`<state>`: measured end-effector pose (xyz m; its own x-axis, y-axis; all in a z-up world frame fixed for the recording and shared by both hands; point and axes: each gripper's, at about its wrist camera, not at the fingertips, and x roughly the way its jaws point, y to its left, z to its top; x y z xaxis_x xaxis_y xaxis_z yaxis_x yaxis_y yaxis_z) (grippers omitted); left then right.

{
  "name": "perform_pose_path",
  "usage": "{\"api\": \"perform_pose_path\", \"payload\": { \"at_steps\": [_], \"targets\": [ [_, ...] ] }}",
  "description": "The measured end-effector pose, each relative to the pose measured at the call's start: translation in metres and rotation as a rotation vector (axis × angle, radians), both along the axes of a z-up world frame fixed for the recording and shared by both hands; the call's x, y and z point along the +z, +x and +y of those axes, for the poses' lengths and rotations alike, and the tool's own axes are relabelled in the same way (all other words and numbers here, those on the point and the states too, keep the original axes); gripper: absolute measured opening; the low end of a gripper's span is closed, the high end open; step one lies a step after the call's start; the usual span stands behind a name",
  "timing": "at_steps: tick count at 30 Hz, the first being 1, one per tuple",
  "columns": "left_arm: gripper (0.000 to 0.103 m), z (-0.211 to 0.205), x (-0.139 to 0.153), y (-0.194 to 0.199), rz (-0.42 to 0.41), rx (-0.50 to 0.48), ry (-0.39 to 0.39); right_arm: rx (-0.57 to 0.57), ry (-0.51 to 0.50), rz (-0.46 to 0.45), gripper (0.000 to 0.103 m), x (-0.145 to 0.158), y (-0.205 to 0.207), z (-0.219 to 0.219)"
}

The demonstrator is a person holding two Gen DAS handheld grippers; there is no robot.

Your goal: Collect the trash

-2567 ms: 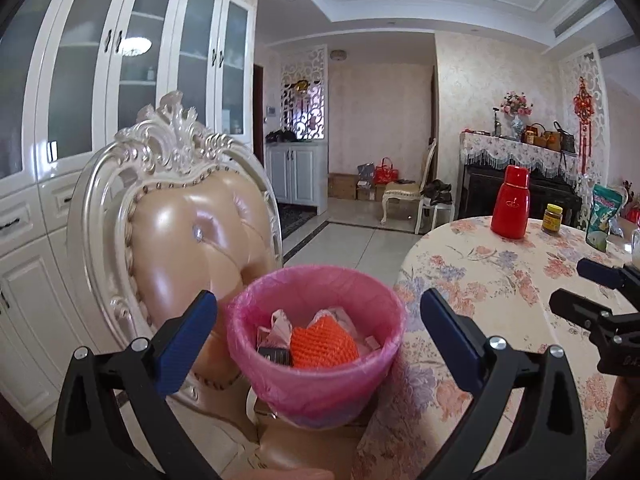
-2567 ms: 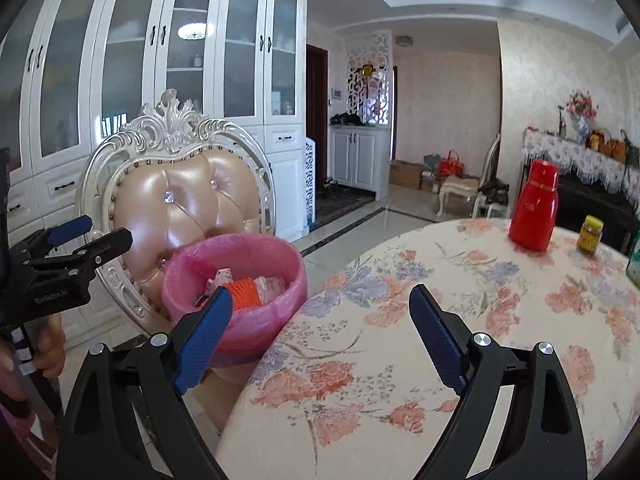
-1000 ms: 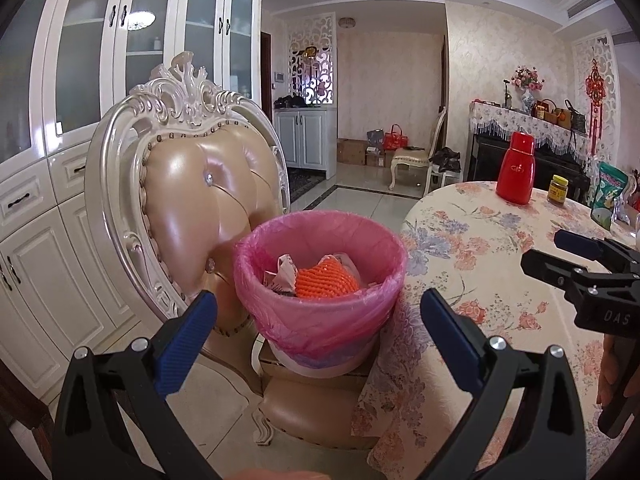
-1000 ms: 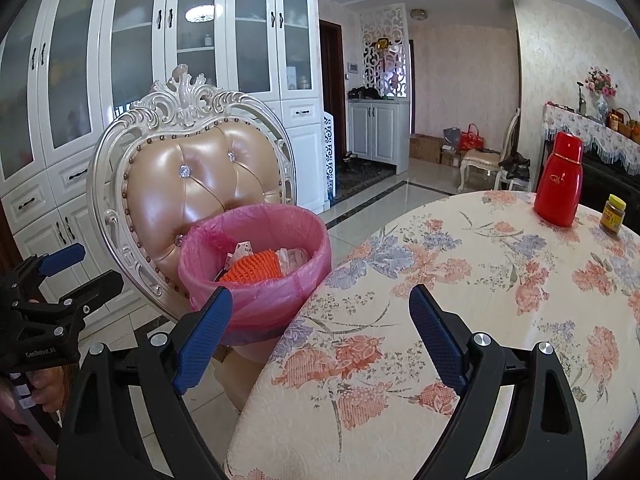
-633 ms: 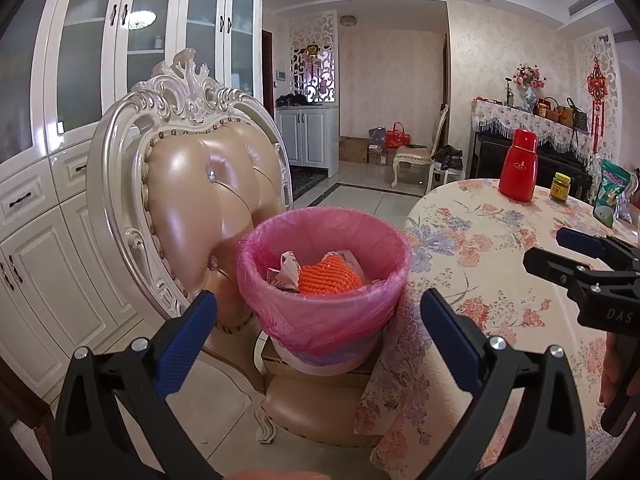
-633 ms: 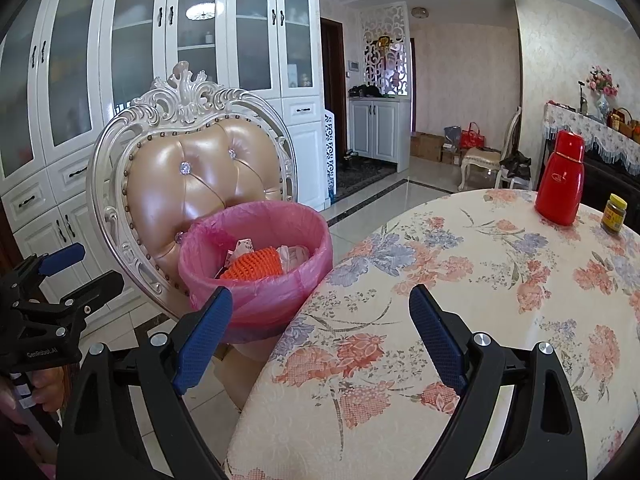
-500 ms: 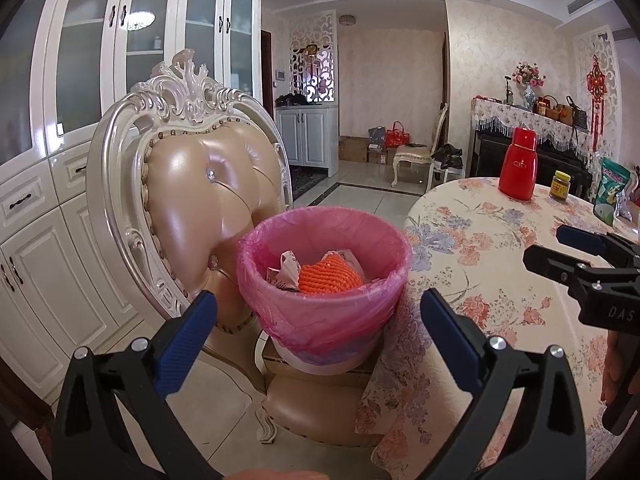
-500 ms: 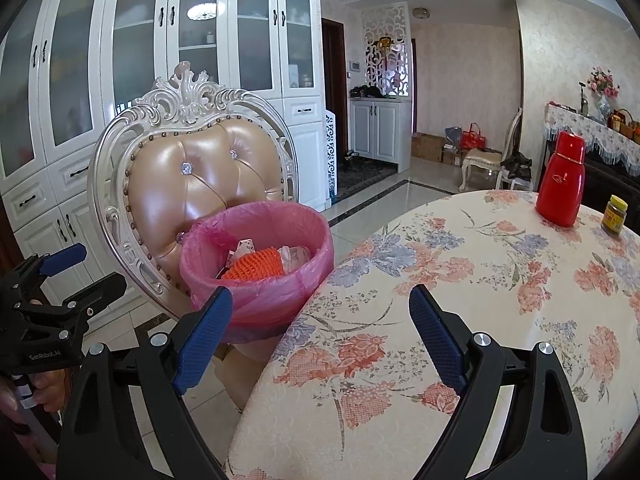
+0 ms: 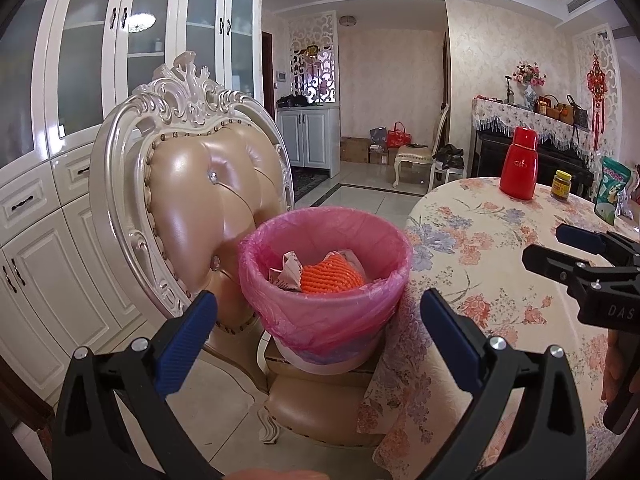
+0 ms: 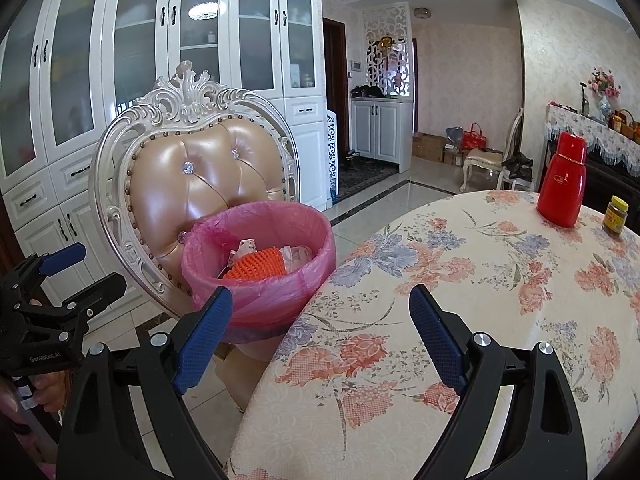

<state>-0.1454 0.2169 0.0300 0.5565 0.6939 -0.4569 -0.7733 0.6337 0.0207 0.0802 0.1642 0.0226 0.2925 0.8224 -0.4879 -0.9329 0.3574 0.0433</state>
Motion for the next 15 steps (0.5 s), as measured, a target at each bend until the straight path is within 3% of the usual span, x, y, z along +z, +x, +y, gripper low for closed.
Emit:
{"api": "perform_pose_path", "payload": {
  "at_steps": [15],
  "targets": [
    [0.098,-0.0004,0.0009,-0.0012,-0.001,0.004,0.001,0.004,0.001,0.004,0.084,0.0020,-0.0012,-0.0007]
  ]
}}
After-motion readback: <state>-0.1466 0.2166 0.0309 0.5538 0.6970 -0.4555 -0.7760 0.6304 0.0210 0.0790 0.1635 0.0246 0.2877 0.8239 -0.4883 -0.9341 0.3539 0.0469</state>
